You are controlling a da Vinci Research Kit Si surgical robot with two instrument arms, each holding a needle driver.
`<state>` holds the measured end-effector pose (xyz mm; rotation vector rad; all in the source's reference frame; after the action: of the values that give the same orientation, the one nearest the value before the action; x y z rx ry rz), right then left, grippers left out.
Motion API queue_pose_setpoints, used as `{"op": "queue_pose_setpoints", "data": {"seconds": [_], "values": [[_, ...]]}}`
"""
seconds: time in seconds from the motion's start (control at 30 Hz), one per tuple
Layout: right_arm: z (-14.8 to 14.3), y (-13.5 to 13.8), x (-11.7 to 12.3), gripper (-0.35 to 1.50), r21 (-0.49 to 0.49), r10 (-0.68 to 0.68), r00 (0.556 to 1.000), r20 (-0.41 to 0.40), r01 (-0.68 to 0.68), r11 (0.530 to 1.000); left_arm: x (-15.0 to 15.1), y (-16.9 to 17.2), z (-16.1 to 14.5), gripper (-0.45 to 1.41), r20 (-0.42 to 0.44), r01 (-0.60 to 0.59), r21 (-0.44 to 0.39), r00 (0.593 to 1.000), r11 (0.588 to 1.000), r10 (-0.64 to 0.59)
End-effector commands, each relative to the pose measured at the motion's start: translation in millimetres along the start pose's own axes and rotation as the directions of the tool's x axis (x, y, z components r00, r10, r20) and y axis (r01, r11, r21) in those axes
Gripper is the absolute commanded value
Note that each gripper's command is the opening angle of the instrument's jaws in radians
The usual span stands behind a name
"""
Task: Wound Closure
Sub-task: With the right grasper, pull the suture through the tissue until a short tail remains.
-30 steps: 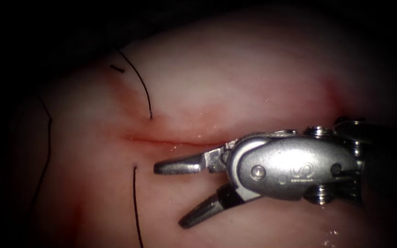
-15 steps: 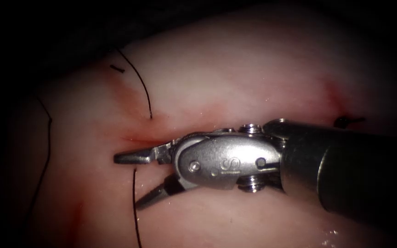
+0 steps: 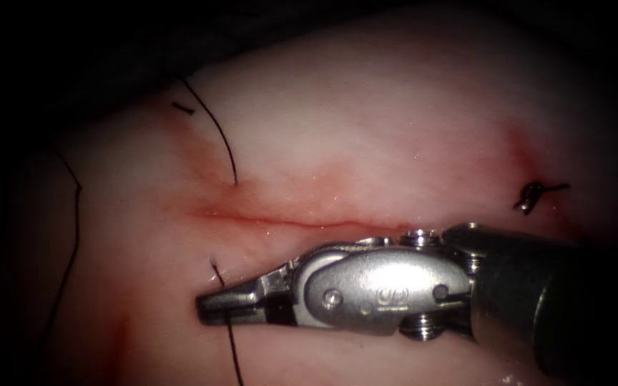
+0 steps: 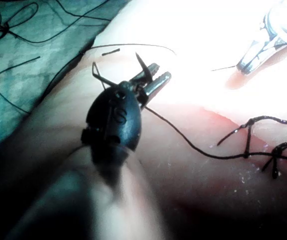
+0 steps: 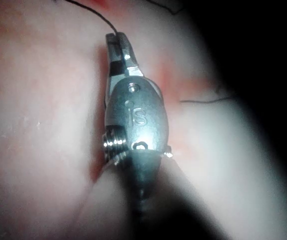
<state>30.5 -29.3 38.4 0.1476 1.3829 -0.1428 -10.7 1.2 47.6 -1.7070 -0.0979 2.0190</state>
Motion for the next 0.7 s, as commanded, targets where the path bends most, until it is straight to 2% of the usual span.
{"op": "queue_pose_setpoints", "data": {"seconds": [0.03, 0.13, 0.2, 0.57, 0.7], "values": [[0.3, -0.6, 1.5, -0.35, 0.012, -0.008, 1.000, -0.013, 0.008, 1.000, 0.0, -0.8, 0.8, -0.45, -0.003, -0.004, 0.001, 1.000, 1.000, 0.004], [-0.7, -3.5, 4.7, -0.35, 0.040, -0.019, 0.999, -0.036, 0.021, 0.999, -0.1, -0.7, 0.9, -0.45, -0.003, -0.004, 0.002, 1.000, 1.000, 0.004], [-1.2, -4.6, 5.9, -0.35, 0.054, -0.019, 0.999, -0.047, 0.022, 0.998, -0.1, -0.7, 0.9, -0.45, 0.000, -0.004, 0.001, 1.000, 1.000, 0.004], [-4.5, -10.9, 11.4, -0.35, 0.173, -0.010, 0.996, -0.084, 0.025, 0.985, -0.2, -0.7, 1.0, -0.45, 0.002, -0.005, -0.001, 1.000, 1.000, 0.005], [-5.4, -12.1, 12.8, -0.35, 0.193, -0.006, 0.995, -0.097, 0.025, 0.981, -0.2, -0.6, 1.2, -0.45, 0.003, -0.006, -0.002, 1.000, 1.000, 0.006]]}}
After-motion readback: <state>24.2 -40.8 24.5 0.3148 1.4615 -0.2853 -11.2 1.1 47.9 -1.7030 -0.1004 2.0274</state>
